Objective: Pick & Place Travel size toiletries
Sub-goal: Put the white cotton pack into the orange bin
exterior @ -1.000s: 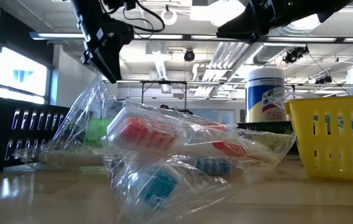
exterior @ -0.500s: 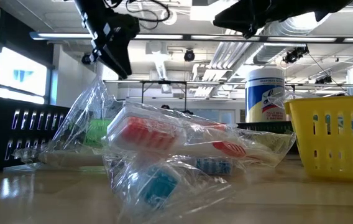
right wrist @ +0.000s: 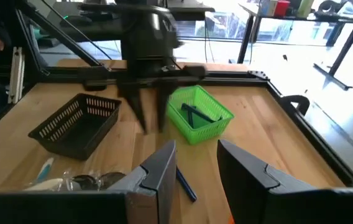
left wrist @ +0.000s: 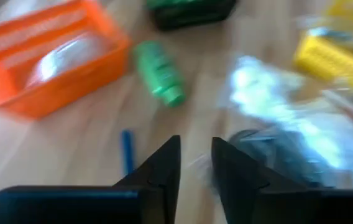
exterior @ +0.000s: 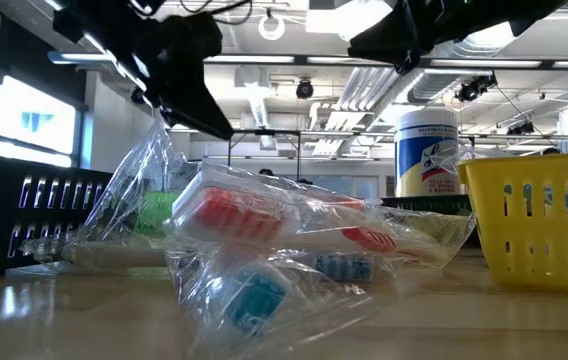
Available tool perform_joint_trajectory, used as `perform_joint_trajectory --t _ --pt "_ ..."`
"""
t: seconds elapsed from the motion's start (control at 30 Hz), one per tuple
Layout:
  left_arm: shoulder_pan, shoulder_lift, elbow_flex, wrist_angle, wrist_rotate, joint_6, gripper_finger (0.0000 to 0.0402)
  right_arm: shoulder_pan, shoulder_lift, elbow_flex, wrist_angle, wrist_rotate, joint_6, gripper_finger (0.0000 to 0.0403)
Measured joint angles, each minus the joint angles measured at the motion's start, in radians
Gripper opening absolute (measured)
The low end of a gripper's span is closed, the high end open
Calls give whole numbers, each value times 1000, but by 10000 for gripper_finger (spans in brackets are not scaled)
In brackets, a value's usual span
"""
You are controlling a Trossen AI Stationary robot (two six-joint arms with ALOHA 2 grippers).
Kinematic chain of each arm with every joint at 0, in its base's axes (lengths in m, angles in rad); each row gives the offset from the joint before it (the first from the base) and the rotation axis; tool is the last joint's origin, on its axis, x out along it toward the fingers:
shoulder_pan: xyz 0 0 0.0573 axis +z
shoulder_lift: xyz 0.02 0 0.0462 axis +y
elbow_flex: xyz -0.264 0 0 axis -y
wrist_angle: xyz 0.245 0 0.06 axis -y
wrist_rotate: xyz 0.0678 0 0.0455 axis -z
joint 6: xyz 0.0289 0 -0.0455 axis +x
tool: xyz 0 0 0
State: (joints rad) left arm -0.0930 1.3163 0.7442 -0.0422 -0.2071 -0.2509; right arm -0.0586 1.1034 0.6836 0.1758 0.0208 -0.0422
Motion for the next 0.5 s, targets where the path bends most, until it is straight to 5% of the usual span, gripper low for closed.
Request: perform_joint_trajectory --t 0.13,0.33,0.5 --pt "-42 0 -45 149 56 47 61 0 0 0 -26 -20 50 111" --pt "-68 0 -47 161 90 64 46 13 0 0 -54 -113 75 111" --pt "-65 0 -47 161 89 63 45 87 0 0 -54 -69 97 111"
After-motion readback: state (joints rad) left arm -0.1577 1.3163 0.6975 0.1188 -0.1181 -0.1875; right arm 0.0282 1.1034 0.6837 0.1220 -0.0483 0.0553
